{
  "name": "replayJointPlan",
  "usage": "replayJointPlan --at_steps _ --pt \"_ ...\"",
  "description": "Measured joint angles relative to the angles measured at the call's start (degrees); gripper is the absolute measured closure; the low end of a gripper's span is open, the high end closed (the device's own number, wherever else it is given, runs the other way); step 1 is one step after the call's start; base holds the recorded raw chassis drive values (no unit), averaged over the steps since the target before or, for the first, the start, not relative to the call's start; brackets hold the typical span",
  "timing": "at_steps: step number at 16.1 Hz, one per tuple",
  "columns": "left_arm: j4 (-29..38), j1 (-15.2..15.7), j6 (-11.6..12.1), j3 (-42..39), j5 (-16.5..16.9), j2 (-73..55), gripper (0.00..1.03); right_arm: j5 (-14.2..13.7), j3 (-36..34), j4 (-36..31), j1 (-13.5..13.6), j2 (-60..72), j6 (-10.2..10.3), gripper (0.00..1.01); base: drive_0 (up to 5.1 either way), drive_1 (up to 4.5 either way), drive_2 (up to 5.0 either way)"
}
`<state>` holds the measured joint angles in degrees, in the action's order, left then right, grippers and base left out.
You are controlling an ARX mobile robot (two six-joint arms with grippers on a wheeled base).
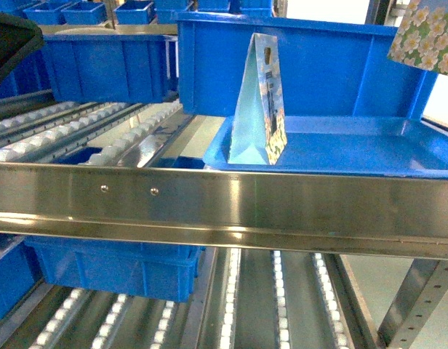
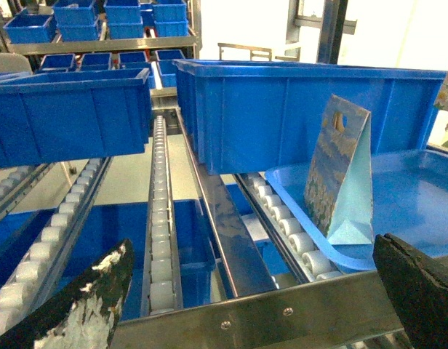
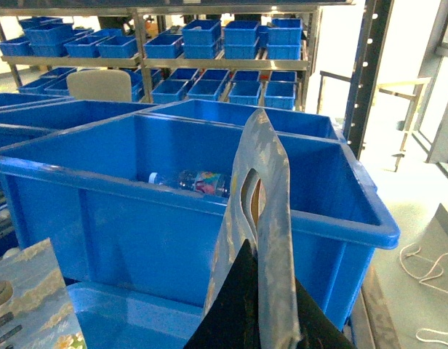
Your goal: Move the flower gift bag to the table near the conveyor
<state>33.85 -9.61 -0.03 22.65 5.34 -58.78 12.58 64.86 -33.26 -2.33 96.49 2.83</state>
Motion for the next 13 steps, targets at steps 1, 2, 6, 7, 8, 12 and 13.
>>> replayJointPlan --at_steps 1,2,6,7,8,12,13 --pt "0.0 0.0 0.0 0.0 0.0 0.0 0.05 -0.3 -0.3 0.2 0.0 -1.0 -0.1 0.99 0.0 0.0 0.0" --pt "0.0 0.0 0.0 0.0 0.0 0.0 0.05 -0.4 -1.0 0.1 0.0 -2.2 -0.3 0.99 0.0 0.0 0.0" --pt "0.0 0.0 0.0 0.0 0.0 0.0 0.05 -1.1 -10.5 0.8 -0.8 -11.7 -0.3 0.99 0.0 0.0 0.0" --pt "0.0 0.0 0.0 0.0 0.0 0.0 0.05 -1.1 -21.4 5.2 -1.9 -22.8 -0.3 0.99 0.0 0.0 0.0" --pt "0.0 0.0 0.0 0.0 0.0 0.0 0.05 -1.0 -27.5 7.7 -4.6 -30.1 0.2 0.99 0.0 0.0 0.0" --pt "0.0 0.0 0.0 0.0 0.0 0.0 0.05 1.2 -30.3 10.7 -6.3 -35.2 -0.1 0.99 0.0 0.0 0.0" --pt "0.0 0.0 0.0 0.0 0.0 0.0 0.05 1.4 -30.3 10.7 -6.3 -35.5 -0.2 0.99 0.0 0.0 0.0"
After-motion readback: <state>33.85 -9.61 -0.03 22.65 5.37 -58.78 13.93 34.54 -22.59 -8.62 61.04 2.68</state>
